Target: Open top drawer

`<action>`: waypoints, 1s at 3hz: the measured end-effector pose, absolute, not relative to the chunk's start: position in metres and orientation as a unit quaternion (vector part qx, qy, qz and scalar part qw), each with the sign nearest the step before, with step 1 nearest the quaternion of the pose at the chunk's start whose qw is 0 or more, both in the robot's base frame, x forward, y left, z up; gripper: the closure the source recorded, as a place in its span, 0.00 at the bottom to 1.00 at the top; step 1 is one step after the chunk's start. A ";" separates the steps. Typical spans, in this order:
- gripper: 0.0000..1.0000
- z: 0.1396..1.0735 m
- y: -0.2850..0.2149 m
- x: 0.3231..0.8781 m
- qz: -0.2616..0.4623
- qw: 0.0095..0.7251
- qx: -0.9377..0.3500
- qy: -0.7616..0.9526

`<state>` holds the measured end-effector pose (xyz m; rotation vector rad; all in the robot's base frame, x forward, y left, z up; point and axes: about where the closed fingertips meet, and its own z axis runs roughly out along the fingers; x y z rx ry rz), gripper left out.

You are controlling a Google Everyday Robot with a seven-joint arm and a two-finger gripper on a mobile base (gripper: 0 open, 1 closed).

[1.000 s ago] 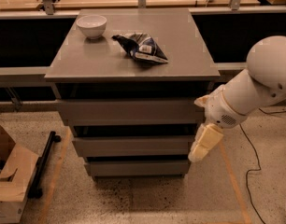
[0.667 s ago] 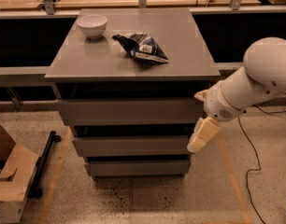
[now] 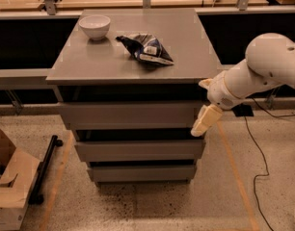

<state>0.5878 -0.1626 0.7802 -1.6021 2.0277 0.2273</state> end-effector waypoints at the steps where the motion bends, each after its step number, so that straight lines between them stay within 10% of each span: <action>1: 0.00 0.781 -0.164 0.599 0.083 0.277 -0.595 0.750; 3: 0.00 0.753 -0.150 0.594 0.081 0.250 -0.603 0.753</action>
Offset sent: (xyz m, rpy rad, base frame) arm -0.0101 0.0111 -0.0249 -0.0725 0.0609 0.0459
